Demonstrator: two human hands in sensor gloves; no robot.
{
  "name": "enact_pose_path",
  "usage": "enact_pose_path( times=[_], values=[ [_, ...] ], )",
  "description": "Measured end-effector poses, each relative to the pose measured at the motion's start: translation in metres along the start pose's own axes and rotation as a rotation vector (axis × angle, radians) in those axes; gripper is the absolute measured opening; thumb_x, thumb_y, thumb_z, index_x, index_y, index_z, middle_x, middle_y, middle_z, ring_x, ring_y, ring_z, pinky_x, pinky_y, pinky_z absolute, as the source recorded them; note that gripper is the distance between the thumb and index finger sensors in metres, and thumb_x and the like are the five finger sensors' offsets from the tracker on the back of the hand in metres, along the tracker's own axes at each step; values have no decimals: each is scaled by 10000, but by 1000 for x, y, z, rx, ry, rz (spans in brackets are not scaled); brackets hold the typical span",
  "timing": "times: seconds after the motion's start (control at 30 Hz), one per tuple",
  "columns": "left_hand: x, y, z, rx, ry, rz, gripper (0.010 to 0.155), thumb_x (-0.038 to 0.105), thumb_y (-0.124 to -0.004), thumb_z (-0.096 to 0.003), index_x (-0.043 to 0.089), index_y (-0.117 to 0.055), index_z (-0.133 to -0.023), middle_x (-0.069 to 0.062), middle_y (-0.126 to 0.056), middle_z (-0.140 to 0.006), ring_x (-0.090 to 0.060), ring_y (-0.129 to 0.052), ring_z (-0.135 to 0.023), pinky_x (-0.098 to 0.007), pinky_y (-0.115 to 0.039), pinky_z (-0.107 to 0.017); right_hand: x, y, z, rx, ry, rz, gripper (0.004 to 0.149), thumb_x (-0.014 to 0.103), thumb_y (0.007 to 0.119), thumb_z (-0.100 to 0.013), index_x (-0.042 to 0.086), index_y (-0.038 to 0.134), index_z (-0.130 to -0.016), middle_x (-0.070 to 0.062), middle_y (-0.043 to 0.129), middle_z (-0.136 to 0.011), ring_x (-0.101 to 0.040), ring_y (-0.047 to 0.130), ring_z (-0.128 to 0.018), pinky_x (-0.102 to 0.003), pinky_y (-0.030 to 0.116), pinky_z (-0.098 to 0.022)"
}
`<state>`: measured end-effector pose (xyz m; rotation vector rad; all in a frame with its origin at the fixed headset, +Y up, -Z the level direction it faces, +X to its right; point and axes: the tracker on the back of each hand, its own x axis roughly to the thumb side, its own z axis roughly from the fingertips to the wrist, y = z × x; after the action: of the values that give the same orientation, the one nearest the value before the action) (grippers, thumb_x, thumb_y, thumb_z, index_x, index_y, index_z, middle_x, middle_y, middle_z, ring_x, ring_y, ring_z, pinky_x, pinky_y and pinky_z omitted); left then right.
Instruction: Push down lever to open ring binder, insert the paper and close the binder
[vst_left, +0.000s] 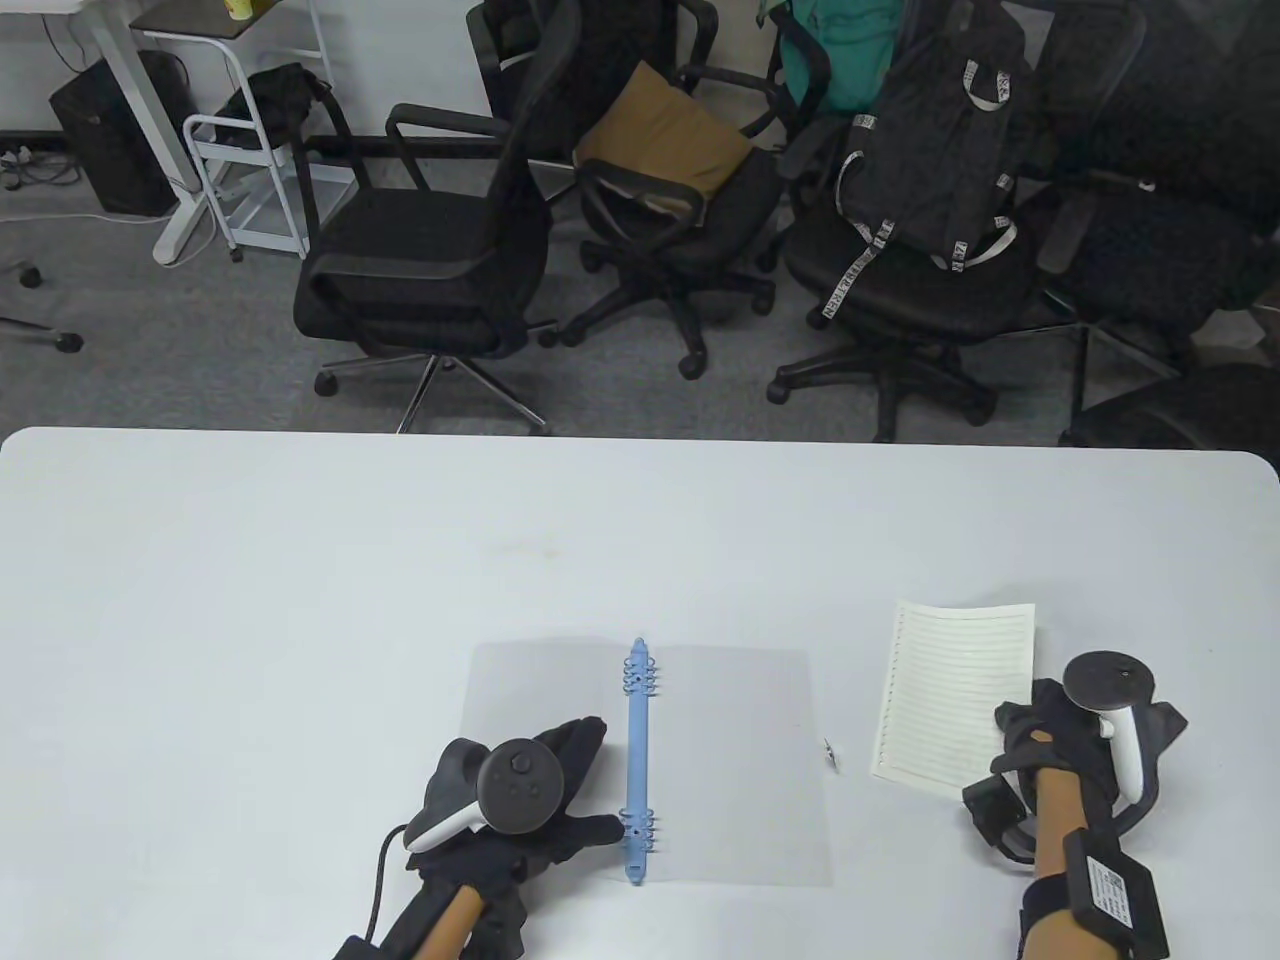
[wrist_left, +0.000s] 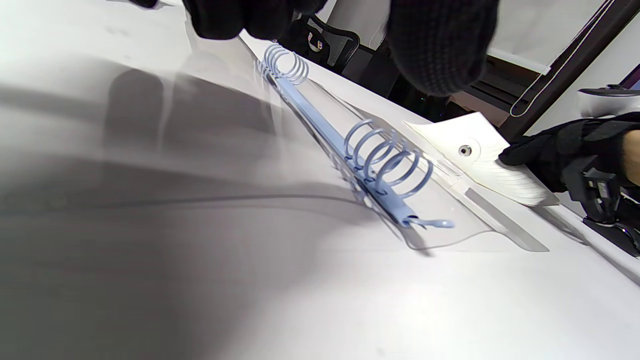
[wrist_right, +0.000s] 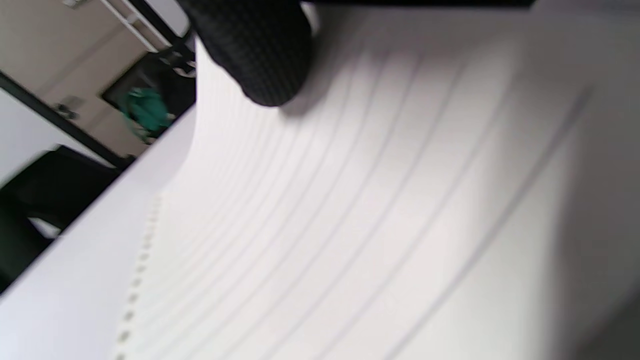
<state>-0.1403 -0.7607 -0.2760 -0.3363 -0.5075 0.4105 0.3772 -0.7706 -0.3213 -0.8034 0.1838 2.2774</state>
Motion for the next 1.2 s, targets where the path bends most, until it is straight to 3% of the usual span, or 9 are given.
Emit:
enact_pose_path(
  times=[0.37, 0.53, 0.7, 0.8, 0.93, 1.1, 1.2],
  values=[
    [-3, 0, 3, 7, 27, -16, 936, 535, -798, -569, 62, -375, -1257, -232, -489, -1255, -467, -594, -1138, -682, -480, -782, 12, -18, 38, -92, -274, -167, 388, 199, 790, -554, 120, 697, -923, -189, 828, -813, -302, 893, -653, -462, 831, -536],
    [-1, 8, 7, 87, -9, 37, 908, 526, -796, -575, 66, -400, -1250, -228, -512, -1245, -459, -617, -1128, -672, -504, -781, 34, -26, 69, -94, -473, -230, 385, 202, 789, -554, 128, 695, -920, -182, 824, -817, -297, 890, -659, -462, 829, -540],
    [12, 21, 14, 233, -127, 166, 898, 534, -797, -569, 61, -434, -1241, -222, -563, -1223, -442, -683, -1104, -643, -596, -773, 57, -16, 106, -6, -712, -321, 383, 202, 789, -555, 137, 694, -920, -174, 819, -827, -298, 883, -676, -475, 817, -557],
    [24, 27, 15, 335, -191, 334, 999, 553, -798, -561, -33, -346, -1232, -293, -502, -1207, -460, -722, -1076, -635, -665, -751, 69, -2, 126, 82, -828, -365, 379, 208, 796, -552, 151, 701, -914, -162, 824, -828, -292, 885, -682, -479, 813, -565],
    [40, 32, 11, 318, -325, 514, 1006, 556, -822, -543, -14, -356, -1227, -259, -525, -1198, -410, -754, -1063, -597, -720, -737, 81, 18, 146, 197, -944, -402, 376, 219, 802, -548, 171, 706, -907, -143, 828, -832, -281, 885, -692, -478, 812, -574],
    [48, 28, 4, 296, -403, 626, 768, 453, -874, -547, 121, -573, -1171, -120, -731, -1108, -282, -905, -946, -503, -822, -672, 82, 37, 156, 308, -1000, -495, 373, 225, 804, -547, 187, 705, -905, -129, 825, -843, -279, 877, -710, -488, 800, -587],
    [51, 22, 2, 304, -421, 556, 611, 404, -880, -555, 199, -693, -1100, -57, -837, -1024, -225, -976, -851, -440, -873, -611, 79, 47, 160, 364, -1015, -504, 372, 226, 806, -547, 194, 706, -904, -124, 823, -849, -278, 876, -716, -502, 792, -594]
  ],
)
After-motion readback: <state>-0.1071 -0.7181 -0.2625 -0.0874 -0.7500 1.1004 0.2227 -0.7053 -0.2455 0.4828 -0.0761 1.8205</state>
